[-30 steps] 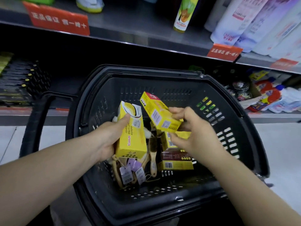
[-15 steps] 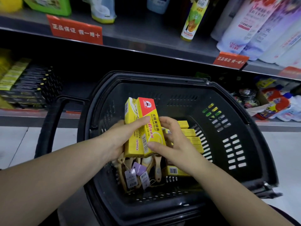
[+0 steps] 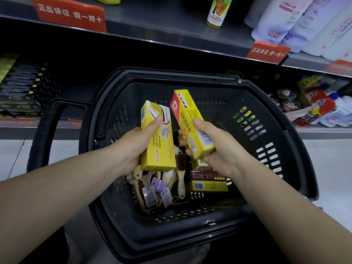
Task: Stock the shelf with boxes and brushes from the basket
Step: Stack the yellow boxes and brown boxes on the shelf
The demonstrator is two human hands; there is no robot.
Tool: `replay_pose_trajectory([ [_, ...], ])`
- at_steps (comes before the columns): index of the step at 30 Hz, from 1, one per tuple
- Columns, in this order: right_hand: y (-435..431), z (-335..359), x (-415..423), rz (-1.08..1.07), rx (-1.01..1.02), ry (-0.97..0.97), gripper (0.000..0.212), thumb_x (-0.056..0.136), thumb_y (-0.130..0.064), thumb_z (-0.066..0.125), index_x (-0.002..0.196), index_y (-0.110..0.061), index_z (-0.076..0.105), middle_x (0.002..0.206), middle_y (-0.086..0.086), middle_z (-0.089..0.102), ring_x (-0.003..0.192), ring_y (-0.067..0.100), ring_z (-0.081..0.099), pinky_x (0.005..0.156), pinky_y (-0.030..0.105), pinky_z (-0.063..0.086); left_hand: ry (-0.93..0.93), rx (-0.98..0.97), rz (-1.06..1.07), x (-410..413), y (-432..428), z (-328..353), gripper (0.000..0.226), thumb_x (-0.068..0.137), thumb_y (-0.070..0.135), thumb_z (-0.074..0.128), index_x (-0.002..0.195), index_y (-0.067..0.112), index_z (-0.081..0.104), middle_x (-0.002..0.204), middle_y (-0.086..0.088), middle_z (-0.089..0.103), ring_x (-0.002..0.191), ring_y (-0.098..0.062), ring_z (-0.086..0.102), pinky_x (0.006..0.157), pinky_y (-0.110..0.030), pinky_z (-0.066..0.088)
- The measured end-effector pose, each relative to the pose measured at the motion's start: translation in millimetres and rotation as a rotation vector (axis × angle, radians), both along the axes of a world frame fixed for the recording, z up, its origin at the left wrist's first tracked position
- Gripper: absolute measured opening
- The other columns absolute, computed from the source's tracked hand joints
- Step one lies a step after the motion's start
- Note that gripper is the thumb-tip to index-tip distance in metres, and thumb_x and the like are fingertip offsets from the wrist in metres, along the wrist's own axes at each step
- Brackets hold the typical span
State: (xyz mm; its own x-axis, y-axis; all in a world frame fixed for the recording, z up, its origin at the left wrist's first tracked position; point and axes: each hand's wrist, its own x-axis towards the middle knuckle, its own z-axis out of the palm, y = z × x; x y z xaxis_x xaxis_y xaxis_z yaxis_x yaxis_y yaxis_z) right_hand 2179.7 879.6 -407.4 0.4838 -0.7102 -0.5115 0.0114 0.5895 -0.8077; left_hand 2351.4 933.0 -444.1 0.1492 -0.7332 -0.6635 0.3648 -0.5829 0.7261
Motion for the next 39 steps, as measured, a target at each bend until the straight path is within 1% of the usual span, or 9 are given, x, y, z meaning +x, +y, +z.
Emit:
replay_pose_trajectory([
  [5, 1.1, 11.2, -0.8, 0.082, -0.035, 0.024, 0.044, 0.074, -0.021, 0.067, 0.114, -0.004, 0.059, 0.097, 0.012, 0.073, 0.083, 0.023, 0.072, 0.065, 0.032, 0.059, -0.004, -0.064, 0.008, 1.8, -1.0, 11.7, 0.073, 0.071, 0.058, 0.066, 0.128, 0.015, 0.05, 0.105, -0.005, 0.072, 0.086, -0.019, 0.072, 0.062, -0.03, 0.056],
  [8, 7.1, 14.1, 1.4, 0.122, -0.095, 0.157, 0.017, 0.09, -0.025, 0.055, 0.093, -0.015, 0.068, 0.086, 0.007, 0.073, 0.077, 0.019, 0.069, 0.072, 0.036, 0.056, -0.034, -0.126, -0.009, 7.8, 3.2, 26.6, 0.086, 0.052, 0.061, 0.072, 0.122, 0.016, 0.051, 0.098, -0.002, 0.073, 0.077, -0.014, 0.073, 0.052, -0.025, 0.055],
  [11, 15.3, 21.6, 11.0, 0.129, -0.196, 0.197, 0.032, 0.093, -0.027, 0.049, 0.076, -0.026, 0.075, 0.084, 0.0, 0.075, 0.076, 0.012, 0.069, 0.073, 0.031, 0.054, -0.038, -0.165, -0.046, 16.9, 10.6, 35.7, 0.088, 0.045, 0.055, 0.076, 0.119, 0.016, 0.05, 0.096, -0.002, 0.074, 0.076, -0.014, 0.073, 0.055, -0.026, 0.056],
  [14, 23.7, 27.4, 28.4, 0.104, -0.303, 0.167, 0.019, 0.095, -0.024, 0.049, 0.098, -0.021, 0.067, 0.09, 0.0, 0.074, 0.08, 0.012, 0.069, 0.07, 0.026, 0.054, -0.038, -0.163, -0.071, 25.8, 18.3, 39.0, 0.094, 0.041, 0.058, 0.077, 0.121, 0.016, 0.052, 0.098, -0.003, 0.074, 0.082, -0.019, 0.073, 0.067, -0.033, 0.057],
  [19, 31.4, 30.4, 48.1, 0.194, -0.374, 0.185, 0.019, 0.096, -0.027, 0.049, 0.109, -0.027, 0.062, 0.1, -0.004, 0.073, 0.093, 0.013, 0.069, 0.08, 0.028, 0.056, -0.036, -0.175, -0.07, 38.4, 29.8, 37.6, 0.097, 0.04, 0.059, 0.077, 0.123, 0.016, 0.053, 0.098, -0.003, 0.074, 0.083, -0.02, 0.073, 0.067, -0.032, 0.057],
  [24, 37.5, 34.9, 52.1, 0.344, -0.415, 0.183, 0.035, 0.088, -0.037, 0.059, 0.12, -0.045, 0.048, 0.106, -0.014, 0.068, 0.091, 0.008, 0.068, 0.066, 0.025, 0.056, -0.054, -0.221, 0.036, 45.6, 32.7, 45.2, 0.093, 0.035, 0.059, 0.078, 0.115, 0.019, 0.054, 0.092, 0.0, 0.075, 0.077, -0.017, 0.073, 0.061, -0.03, 0.057],
  [26, 37.8, 37.6, 58.6, 0.36, -0.423, 0.196, 0.048, 0.078, -0.035, 0.069, 0.12, -0.037, 0.046, 0.108, -0.006, 0.065, 0.088, 0.012, 0.069, 0.067, 0.026, 0.056, -0.057, -0.234, 0.075, 53.5, 32.8, 51.6, 0.09, 0.035, 0.059, 0.077, 0.113, 0.02, 0.055, 0.091, -0.001, 0.075, 0.076, -0.018, 0.073, 0.06, -0.031, 0.057],
  [32, 26.7, 55.6, 100.5, 0.414, -0.417, 0.142, 0.024, 0.093, -0.029, 0.053, 0.113, -0.019, 0.059, 0.094, 0.003, 0.069, 0.075, 0.015, 0.067, 0.067, 0.024, 0.055, -0.035, -0.229, 0.069, 104.7, 48.6, 65.5, 0.084, 0.044, 0.061, 0.074, 0.115, 0.018, 0.063, 0.1, -0.004, 0.074, 0.088, -0.022, 0.072, 0.079, -0.039, 0.055],
  [39, 21.5, 55.6, 195.9, 0.549, -0.443, 0.117, 0.028, 0.093, -0.027, 0.051, 0.077, -0.02, 0.073, 0.067, -0.002, 0.067, 0.055, 0.009, 0.058, 0.047, 0.018, 0.044, -0.017, -0.202, 0.237, 183.7, 96.3, 70.9, 0.067, 0.045, 0.066, 0.067, 0.097, 0.024, 0.07, 0.087, -0.002, 0.076, 0.074, -0.018, 0.073, 0.052, -0.028, 0.056],
])
